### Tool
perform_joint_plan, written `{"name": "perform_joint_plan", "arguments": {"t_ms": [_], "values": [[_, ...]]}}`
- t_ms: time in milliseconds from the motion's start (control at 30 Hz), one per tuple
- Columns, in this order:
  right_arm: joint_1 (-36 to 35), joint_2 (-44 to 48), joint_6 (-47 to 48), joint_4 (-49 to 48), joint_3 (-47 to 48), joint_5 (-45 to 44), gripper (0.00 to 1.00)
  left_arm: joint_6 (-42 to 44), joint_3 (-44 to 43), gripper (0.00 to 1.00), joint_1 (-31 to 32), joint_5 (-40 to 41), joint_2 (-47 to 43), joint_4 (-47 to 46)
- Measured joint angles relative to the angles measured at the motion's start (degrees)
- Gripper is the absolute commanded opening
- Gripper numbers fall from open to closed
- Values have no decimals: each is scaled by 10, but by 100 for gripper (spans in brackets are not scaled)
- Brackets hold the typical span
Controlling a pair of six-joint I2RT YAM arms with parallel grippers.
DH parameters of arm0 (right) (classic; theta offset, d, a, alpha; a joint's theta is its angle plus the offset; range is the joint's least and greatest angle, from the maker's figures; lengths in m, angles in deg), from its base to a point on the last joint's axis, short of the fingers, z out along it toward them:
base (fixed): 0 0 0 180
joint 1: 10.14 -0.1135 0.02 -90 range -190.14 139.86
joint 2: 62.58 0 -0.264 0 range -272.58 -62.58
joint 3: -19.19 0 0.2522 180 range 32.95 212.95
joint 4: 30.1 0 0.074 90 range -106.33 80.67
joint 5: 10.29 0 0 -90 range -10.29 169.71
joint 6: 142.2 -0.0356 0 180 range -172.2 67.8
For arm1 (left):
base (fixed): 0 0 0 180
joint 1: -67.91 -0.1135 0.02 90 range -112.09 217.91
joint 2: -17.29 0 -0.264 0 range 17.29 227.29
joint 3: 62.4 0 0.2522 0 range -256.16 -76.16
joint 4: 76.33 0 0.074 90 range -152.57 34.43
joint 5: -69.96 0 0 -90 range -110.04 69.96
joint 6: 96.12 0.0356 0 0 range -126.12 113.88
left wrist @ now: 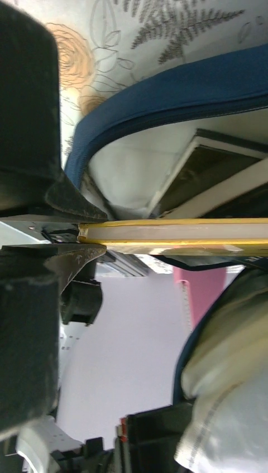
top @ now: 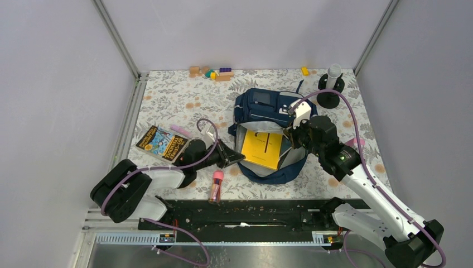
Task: Pack the student bag
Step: Place the book in the student bag.
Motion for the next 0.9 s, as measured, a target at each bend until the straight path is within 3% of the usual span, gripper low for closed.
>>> {"name": "perform_joint_plan", "arguments": {"t_ms": [467,867,900], "values": [[0,-2,-10,0,0,2,0,16,-123,0,5,69,103,12],[0,-8,-14,-1,0,8,0,59,-242,0,8,82,193,56],[0,-8,-14,-1,0,9,0,64,-250,4,8,83,196,66]]}}
